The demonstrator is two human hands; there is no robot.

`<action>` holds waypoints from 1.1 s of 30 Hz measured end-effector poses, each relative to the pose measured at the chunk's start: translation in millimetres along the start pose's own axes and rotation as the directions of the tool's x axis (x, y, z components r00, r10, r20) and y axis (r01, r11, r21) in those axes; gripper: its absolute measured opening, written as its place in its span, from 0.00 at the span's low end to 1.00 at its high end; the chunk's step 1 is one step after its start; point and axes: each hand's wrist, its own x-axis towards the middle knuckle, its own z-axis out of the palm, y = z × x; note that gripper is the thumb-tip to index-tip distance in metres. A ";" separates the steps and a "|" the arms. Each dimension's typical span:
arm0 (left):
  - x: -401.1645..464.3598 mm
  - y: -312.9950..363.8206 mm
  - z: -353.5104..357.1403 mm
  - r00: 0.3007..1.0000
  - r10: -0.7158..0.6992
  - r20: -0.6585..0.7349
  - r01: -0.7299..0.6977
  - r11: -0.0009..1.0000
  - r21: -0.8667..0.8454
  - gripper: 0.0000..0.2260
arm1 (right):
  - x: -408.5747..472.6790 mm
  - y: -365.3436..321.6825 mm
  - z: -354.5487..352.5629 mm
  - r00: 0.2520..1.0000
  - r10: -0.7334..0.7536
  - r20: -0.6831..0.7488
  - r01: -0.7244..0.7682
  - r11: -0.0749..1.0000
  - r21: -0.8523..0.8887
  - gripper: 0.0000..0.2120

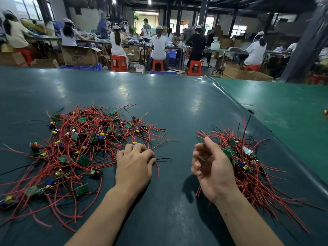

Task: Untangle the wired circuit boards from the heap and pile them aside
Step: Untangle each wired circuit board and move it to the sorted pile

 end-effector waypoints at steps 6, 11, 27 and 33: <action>-1.6 17.8 -12.6 0.890 0.018 -0.456 -0.209 0.904 -0.373 0.04 | 4.3 7.4 -4.2 0.999 0.023 0.033 -0.016 0.980 -0.197 0.13; -18.0 34.2 -16.7 0.854 0.075 -0.514 -0.423 0.675 -0.604 0.04 | -1.2 33.8 -5.9 0.900 -0.031 0.435 0.380 0.546 -0.747 0.24; -25.9 39.4 -7.0 0.941 0.322 -0.104 -0.321 0.752 -0.575 0.20 | 2.5 14.5 4.5 0.996 -0.070 0.047 0.075 0.990 -0.117 0.05; -14.4 40.6 -13.1 0.998 -0.059 0.028 0.053 0.482 -0.874 0.13 | 0.2 13.3 3.2 0.995 0.022 0.099 -0.002 0.981 -0.192 0.06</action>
